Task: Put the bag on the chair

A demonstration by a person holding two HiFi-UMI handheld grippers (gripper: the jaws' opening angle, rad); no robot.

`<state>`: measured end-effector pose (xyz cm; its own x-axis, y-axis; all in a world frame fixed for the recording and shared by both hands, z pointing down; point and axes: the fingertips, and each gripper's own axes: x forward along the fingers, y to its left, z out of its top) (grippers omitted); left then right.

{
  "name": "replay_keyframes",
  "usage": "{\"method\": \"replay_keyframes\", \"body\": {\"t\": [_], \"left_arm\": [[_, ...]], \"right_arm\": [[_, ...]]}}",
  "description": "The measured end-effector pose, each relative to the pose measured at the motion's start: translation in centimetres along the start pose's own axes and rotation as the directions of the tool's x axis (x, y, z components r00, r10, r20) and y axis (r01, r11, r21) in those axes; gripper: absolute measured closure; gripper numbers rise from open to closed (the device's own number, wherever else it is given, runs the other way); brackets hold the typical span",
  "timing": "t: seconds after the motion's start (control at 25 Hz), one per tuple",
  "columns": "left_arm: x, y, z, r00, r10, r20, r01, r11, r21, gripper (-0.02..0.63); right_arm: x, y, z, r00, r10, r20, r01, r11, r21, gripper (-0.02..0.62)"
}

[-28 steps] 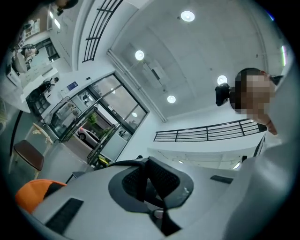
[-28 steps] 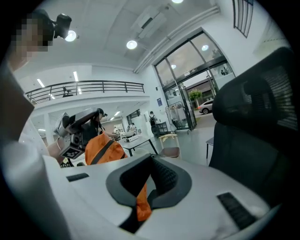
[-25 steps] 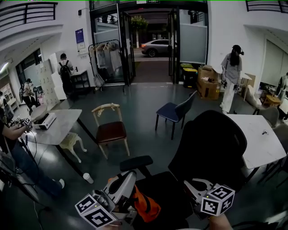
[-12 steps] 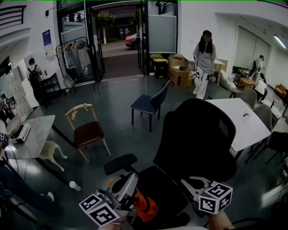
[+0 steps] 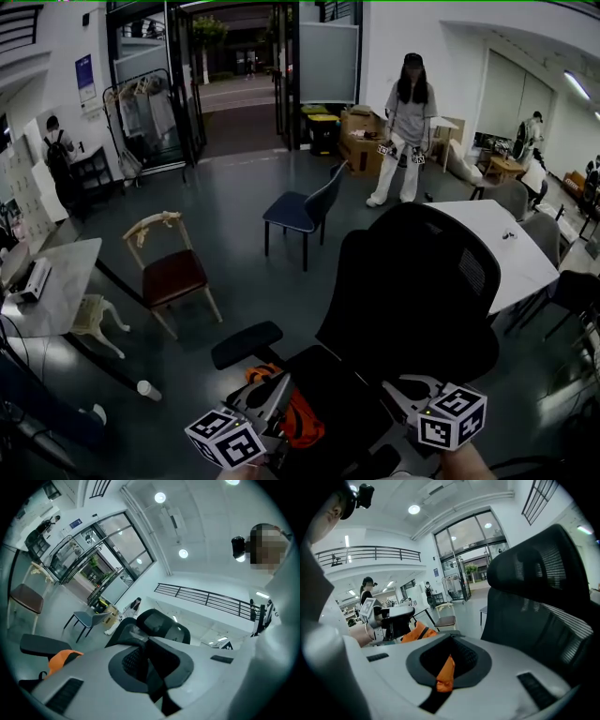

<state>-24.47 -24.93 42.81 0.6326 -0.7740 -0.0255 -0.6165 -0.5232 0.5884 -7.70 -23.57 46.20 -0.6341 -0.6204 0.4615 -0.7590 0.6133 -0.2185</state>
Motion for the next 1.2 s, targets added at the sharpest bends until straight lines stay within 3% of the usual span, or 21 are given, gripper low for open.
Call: {"method": "replay_keyframes", "body": {"t": [0.4,0.68,0.96,1.2], "left_arm": [[-0.1,4.6,-5.8,0.994,0.044,-0.104,-0.053,0.995,-0.085,0.604],[-0.8,5.9,-8.4,0.976,0.093,-0.197,-0.109,0.992,-0.070,0.604],[-2.8,8.2,-12.1,0.948,0.152,-0.281,-0.189,0.976,-0.108,0.604],[-4.4,10.4,-14.0,0.931,0.209,-0.299,-0.255,0.959,-0.123,0.604]], "right_arm": [[1.3,0.8,-2.2,0.993,-0.002,-0.122,-0.006,0.998,-0.060,0.592],[2.2,2.1,-4.5,0.976,0.027,-0.217,-0.042,0.997,-0.066,0.591],[3.8,2.7,-6.3,0.973,0.056,-0.222,-0.047,0.998,0.044,0.591],[4.3,3.5,-7.7,0.965,0.082,-0.249,-0.072,0.996,0.049,0.591]]}}
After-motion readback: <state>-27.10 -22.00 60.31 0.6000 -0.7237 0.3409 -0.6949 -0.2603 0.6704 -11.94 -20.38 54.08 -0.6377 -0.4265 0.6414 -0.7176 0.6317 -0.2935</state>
